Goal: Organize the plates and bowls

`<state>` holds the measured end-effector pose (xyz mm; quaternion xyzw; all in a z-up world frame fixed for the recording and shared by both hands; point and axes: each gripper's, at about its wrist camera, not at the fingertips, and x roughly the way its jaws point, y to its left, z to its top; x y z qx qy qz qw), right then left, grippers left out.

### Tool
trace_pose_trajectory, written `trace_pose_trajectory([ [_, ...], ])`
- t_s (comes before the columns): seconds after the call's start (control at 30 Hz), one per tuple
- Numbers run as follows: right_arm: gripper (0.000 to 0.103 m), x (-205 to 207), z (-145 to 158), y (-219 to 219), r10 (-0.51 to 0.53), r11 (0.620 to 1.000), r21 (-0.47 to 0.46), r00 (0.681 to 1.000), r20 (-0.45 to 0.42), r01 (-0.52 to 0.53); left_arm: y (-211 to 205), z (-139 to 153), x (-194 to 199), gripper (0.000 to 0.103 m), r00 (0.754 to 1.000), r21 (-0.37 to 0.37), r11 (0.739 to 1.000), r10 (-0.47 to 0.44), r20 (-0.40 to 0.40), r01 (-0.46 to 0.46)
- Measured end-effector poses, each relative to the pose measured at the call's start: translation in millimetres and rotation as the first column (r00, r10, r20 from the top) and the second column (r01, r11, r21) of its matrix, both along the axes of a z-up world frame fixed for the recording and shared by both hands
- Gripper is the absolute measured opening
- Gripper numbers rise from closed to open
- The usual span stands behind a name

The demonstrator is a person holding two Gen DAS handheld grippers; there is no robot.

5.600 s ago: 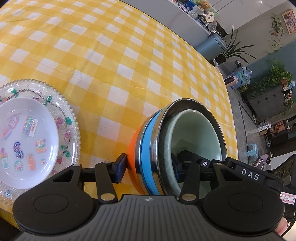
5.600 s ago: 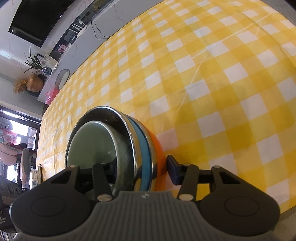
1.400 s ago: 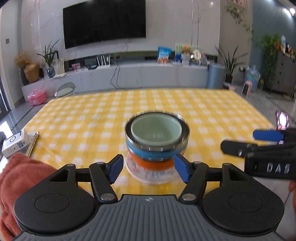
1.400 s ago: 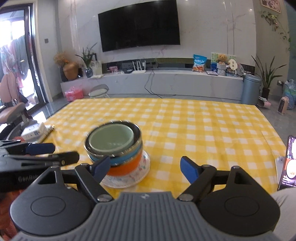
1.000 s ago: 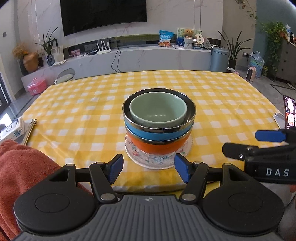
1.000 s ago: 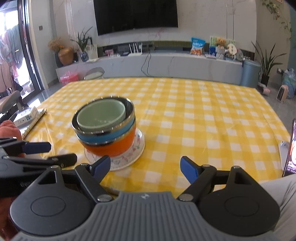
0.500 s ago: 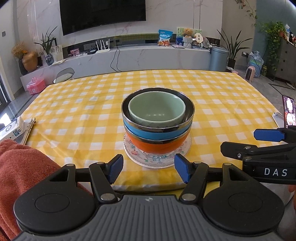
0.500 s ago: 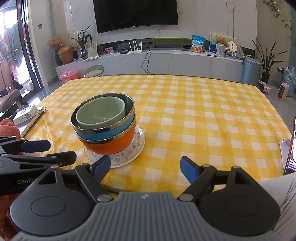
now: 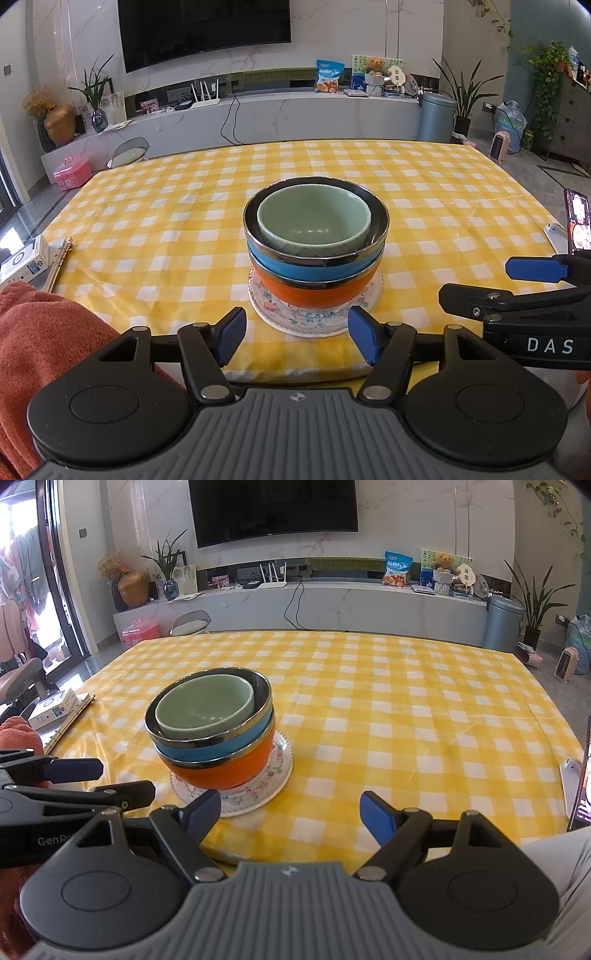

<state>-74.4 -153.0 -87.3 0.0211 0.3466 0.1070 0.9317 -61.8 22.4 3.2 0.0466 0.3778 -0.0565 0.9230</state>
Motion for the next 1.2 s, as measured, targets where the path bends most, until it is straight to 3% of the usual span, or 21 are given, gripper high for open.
trace_pose_trajectory([
  [1.2,0.081,-0.2,3.4,1.1,0.007,1.0,0.008,1.0,0.009,-0.007,1.9,1.5,1.9,0.074,1.0,0.01,1.0,-0.001,0.002,0.001],
])
